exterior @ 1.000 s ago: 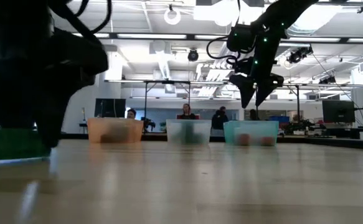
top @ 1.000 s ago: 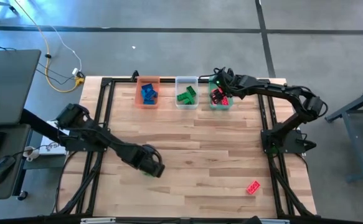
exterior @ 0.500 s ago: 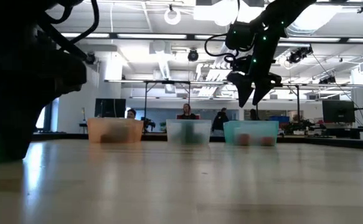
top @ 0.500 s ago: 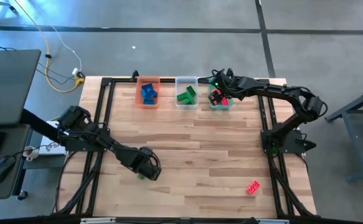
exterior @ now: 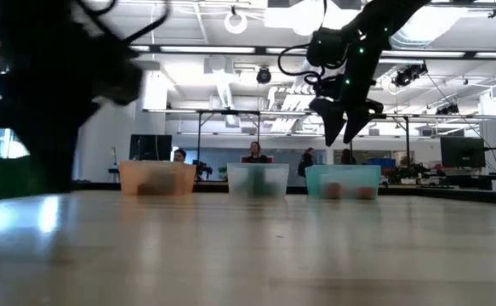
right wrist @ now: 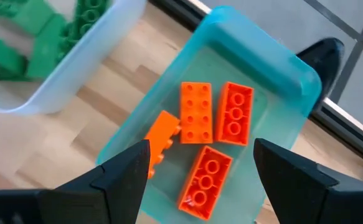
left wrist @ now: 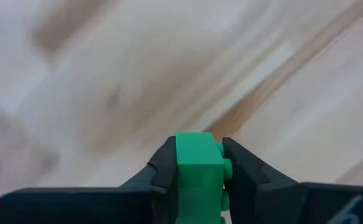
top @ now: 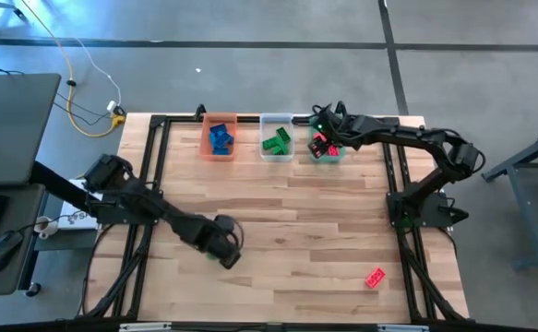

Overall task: Sort & place blocks by color
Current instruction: Put the green game piece into the bin

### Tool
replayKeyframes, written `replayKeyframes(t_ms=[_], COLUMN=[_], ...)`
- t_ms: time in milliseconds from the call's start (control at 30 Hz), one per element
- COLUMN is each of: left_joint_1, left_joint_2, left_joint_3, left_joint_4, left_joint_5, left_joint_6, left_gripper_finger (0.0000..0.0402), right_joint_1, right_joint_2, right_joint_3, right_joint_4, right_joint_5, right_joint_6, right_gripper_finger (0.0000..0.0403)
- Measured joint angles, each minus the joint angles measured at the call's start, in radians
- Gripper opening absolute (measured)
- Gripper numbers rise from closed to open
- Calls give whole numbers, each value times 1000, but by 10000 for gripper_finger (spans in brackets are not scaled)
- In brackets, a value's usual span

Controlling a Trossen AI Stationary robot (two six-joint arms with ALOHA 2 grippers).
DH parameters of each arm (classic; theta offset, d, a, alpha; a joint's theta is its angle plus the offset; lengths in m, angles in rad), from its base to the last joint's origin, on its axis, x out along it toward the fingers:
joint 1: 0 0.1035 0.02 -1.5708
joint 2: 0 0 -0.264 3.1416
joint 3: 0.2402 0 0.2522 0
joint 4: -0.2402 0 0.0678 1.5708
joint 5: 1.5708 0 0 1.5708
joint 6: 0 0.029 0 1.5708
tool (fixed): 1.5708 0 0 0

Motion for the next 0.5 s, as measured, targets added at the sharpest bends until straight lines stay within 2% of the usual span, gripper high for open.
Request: replayKeyframes(t_ms=[267,500], left_joint_1=[178,339], left_joint_2=[-48,-60], left_joint_3=[70,132], left_joint_4=[5,22], left_joint_5=[-119,-163], left_joint_6=[322,628], left_gripper_finger=[65,69], right_joint_1=[90,212], right_joint_2=[-27,-112], right_joint_3=[0,0], right_joint_4=[0,-106], right_joint_5=[-1,-2], right_joint_6=[-13,99], right_gripper_finger=[275,275])
